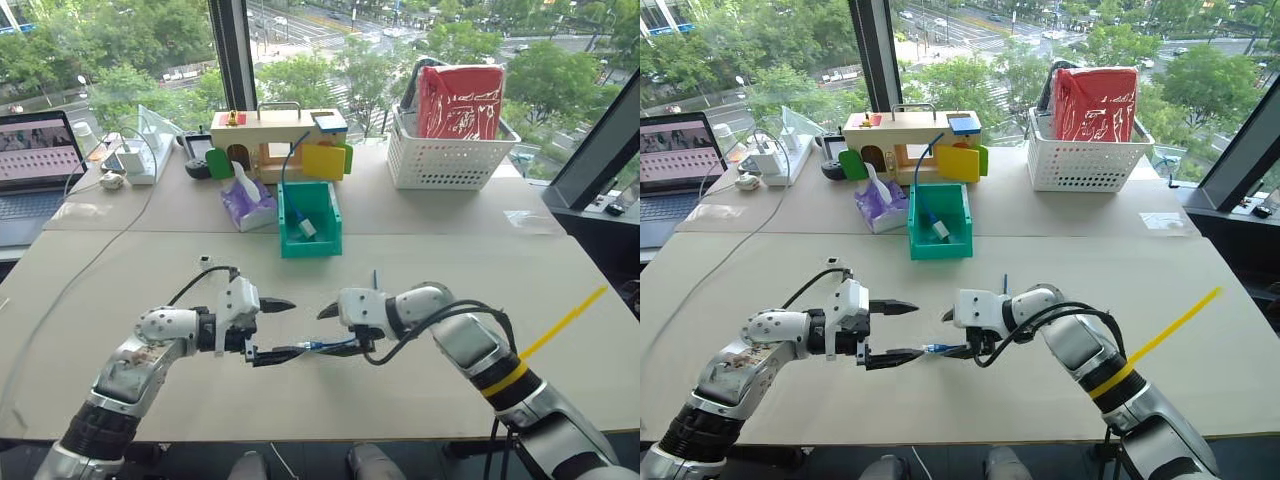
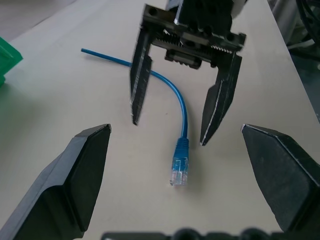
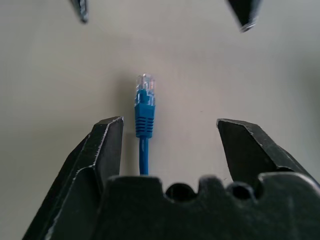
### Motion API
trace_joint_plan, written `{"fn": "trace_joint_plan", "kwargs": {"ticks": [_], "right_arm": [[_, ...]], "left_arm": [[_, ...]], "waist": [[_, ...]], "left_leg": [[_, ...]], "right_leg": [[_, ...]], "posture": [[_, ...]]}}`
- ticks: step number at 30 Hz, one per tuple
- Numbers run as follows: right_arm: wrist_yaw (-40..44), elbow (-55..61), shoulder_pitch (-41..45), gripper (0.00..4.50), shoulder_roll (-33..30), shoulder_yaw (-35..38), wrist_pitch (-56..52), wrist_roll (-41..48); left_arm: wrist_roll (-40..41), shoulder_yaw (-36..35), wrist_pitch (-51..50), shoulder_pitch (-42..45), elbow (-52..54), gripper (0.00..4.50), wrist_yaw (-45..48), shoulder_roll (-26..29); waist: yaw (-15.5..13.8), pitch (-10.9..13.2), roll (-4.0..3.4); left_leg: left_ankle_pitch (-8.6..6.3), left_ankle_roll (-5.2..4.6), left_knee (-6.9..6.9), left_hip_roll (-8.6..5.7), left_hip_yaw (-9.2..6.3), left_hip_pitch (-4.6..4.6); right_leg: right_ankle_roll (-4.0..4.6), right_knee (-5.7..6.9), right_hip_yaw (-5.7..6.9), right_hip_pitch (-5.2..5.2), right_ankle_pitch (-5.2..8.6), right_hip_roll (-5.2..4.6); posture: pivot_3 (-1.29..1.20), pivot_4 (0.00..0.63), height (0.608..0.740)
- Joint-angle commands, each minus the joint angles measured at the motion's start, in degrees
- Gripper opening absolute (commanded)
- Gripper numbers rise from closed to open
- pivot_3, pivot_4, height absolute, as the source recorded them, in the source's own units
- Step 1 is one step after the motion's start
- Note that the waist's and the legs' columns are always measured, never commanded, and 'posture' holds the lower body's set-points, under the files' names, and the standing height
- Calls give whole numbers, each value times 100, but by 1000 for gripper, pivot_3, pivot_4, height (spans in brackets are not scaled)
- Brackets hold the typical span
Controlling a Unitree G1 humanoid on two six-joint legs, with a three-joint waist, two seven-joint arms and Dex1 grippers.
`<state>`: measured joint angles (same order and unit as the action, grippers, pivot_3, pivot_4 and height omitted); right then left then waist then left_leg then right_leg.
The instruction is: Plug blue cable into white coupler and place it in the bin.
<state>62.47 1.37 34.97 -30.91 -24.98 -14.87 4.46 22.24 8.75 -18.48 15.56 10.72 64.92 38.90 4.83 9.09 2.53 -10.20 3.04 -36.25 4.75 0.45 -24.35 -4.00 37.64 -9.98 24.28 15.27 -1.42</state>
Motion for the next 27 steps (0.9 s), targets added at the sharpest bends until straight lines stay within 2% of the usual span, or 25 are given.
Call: {"fn": "trace_joint_plan", "kwargs": {"ticks": [1, 8, 11, 19, 21, 27], "right_arm": [[-91, 694, -72, 4442, -230, 775, -587, 480], [-727, 1698, -620, 4442, -549, 1593, -1506, 720], [-872, 2167, -1039, 4500, -774, 2013, -1833, 885], [-1123, 2688, -1577, 4500, -1167, 2648, -2374, 1283], [-1183, 2825, -1649, 4500, -1227, 2808, -2611, 1446], [-1323, 3167, -1789, 4500, -1379, 3139, -3138, 1903]], "left_arm": [[-180, 207, 287, 224, -134, 4500, 239, -49], [-1191, 890, 1411, 933, -1407, 4500, 531, -288], [-1167, 982, 1560, 1174, -1741, 3703, 795, -441], [-1257, 1114, 1692, 1371, -2206, 664, 1103, -741], [-1296, 1125, 1660, 1361, -2188, 36, 1093, -787], [-1312, 1021, 1607, 1409, -2191, 30, 946, -892]], "waist": [[-19, 0, 0], [-127, 0, 0], [-155, 0, 0], [-184, 0, 0], [-194, 0, 0], [-220, 0, 0]], "left_leg": [[0, 0, 0, 0, 0, 0], [0, 0, -1, -1, -6, -1], [0, 0, -2, -2, -7, -5], [0, -1, -4, -2, -9, -5], [0, -1, -4, -2, -10, -5], [0, -1, -7, -4, -12, -7]], "right_leg": [[0, 0, 0, 0, 0, 0], [4, 0, 7, -1, 3, 0], [5, 0, 7, 1, 3, 0], [3, 2, 8, 0, 4, 0], [3, 2, 8, -2, 4, 0], [3, 0, 8, -4, 3, -1]], "posture": [[0, 150, 715], [0, 150, 715], [0, 150, 715], [0, 150, 715], [0, 150, 715], [0, 150, 715]]}}
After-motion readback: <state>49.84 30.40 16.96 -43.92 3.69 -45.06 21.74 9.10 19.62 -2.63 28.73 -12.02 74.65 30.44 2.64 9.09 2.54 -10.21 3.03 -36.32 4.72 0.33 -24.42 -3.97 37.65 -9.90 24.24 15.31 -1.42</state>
